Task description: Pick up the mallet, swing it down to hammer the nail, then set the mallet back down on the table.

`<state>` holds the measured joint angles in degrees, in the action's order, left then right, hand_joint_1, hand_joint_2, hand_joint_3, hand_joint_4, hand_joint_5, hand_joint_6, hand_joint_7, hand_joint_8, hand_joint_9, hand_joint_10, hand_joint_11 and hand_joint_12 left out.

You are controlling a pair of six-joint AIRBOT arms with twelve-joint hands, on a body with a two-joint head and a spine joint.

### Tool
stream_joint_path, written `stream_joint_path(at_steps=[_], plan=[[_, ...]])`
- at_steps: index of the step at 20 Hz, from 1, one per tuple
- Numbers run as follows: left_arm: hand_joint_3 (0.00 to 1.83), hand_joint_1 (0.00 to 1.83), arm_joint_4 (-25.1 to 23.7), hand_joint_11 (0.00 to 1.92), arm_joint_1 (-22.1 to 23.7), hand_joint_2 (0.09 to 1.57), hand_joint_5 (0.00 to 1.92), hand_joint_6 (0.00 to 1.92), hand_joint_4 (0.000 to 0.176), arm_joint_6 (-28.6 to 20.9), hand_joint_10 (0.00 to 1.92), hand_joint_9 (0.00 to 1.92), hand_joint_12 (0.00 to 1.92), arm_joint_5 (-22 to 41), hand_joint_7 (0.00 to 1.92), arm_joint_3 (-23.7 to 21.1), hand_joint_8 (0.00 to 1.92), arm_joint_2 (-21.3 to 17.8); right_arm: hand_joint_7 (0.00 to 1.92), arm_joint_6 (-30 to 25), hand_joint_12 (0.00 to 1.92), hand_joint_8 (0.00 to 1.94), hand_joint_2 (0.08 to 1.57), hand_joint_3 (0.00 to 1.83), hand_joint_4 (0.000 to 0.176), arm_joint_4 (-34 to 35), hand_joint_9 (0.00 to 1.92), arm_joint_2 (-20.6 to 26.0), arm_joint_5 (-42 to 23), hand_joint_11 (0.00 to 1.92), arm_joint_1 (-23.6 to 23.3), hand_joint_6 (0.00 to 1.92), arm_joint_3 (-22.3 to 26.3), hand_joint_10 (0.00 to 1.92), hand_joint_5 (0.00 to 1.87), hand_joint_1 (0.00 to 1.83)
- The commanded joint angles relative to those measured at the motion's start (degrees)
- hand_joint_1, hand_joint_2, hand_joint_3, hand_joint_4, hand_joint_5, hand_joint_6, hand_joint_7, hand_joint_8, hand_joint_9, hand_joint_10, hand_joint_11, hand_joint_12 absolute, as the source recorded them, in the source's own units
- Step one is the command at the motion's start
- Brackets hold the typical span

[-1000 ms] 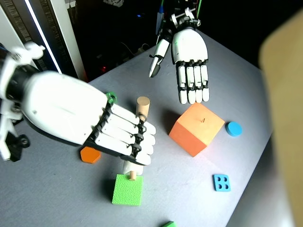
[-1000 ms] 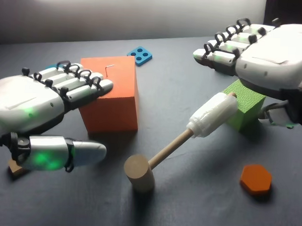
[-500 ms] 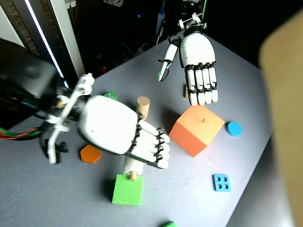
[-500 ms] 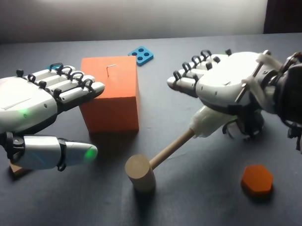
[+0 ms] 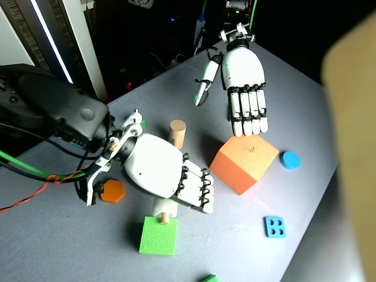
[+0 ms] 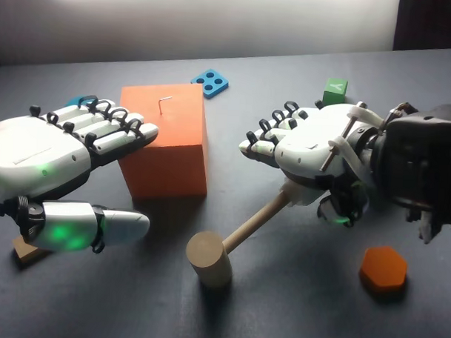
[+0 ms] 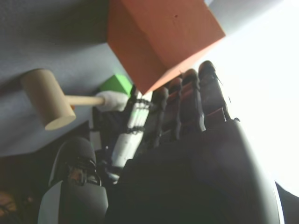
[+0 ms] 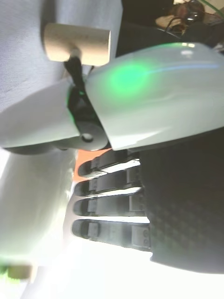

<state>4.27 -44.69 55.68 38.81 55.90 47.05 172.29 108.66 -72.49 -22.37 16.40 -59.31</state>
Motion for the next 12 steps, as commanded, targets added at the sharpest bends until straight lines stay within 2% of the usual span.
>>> stream_joint_path(at_steps=[1, 12], plan=[[0.01, 0.00, 0.68, 0.00, 0.48, 1.18, 0.00, 0.00, 0.000, 0.26, 0.00, 0.00, 0.00, 6.42, 0.00, 0.48, 0.00, -0.05, 0.00, 0.15, 0.04, 0.00, 1.01, 0.00, 0.000, -2.10, 0.00, 0.08, 0.91, 0.01, -0.30, 0.00, -0.36, 0.00, 0.00, 1.37], [0.01, 0.00, 1.41, 0.00, 0.45, 1.18, 0.00, 0.00, 0.000, 1.34, 0.00, 0.00, 0.00, 5.69, 0.00, 1.40, 0.00, 1.34, 0.00, -0.04, 0.03, 0.00, 1.01, 0.00, 0.000, -2.13, 0.00, -3.33, 3.23, 0.01, 1.70, 0.00, -5.64, 0.00, 0.00, 1.35]])
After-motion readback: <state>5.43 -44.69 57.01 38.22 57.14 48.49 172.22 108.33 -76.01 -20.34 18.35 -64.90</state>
